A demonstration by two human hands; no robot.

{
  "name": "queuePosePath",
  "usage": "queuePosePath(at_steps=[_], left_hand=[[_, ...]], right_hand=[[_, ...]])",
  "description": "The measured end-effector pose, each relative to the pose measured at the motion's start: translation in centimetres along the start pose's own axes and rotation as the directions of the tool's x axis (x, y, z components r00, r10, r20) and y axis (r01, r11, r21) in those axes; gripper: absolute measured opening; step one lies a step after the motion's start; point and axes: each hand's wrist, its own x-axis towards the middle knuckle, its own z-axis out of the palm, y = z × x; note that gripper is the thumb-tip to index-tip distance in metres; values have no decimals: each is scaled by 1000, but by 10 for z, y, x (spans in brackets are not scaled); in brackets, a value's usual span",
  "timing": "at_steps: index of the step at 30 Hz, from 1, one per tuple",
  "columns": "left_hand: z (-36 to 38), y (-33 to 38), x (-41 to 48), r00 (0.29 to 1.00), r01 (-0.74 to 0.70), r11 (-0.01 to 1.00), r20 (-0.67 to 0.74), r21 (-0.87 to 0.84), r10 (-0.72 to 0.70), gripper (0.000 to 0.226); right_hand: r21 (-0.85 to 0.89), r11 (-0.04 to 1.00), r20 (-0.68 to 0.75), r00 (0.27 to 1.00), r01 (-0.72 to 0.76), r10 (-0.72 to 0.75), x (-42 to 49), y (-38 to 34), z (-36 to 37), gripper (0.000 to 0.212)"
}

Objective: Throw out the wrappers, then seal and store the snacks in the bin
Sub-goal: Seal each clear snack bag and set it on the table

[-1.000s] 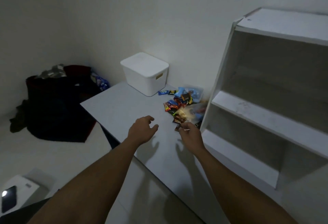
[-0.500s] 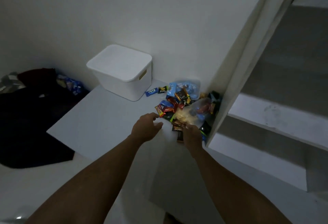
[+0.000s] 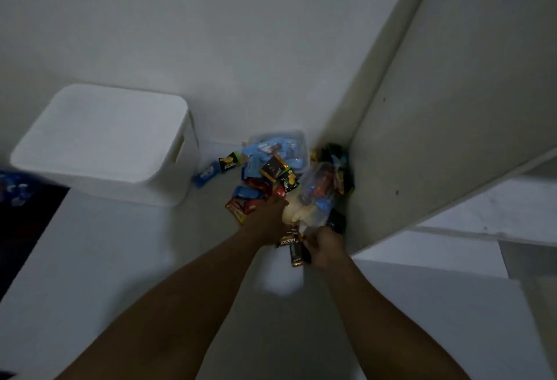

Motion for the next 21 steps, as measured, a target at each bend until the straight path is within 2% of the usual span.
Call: queuePosePath(at_steps=[5,9,12,14,18,21], left_hand=[[5,-23,16,987,-158,987,8,-37,158,67],[-3,-36,14,980,-190,979,42,-70,193,75],[-6,-43,7,976,-214,961,7,-176,218,80],[-9,-46,2,978,-208,945,-38,-252,205,74],[-11,-48,-7,979,-203,932,-58,-299,195,56],[-12,-52,-12,986,-166,939,-69,-302,152,42]], right_hand=[[234,969,-122,991,74,-46,-5,1,21,32],[307,927,-233,961,215,-146,-11,12,34,10],[422,839,-321,922,344,-216,-16,20,45,24],[469,793,-355,905,389,-234,-26,20,53,33],[443,778,-409,873,444,-266,-40,21,61,41],[255,821,-446,816,511,-369,-46,28,62,36]])
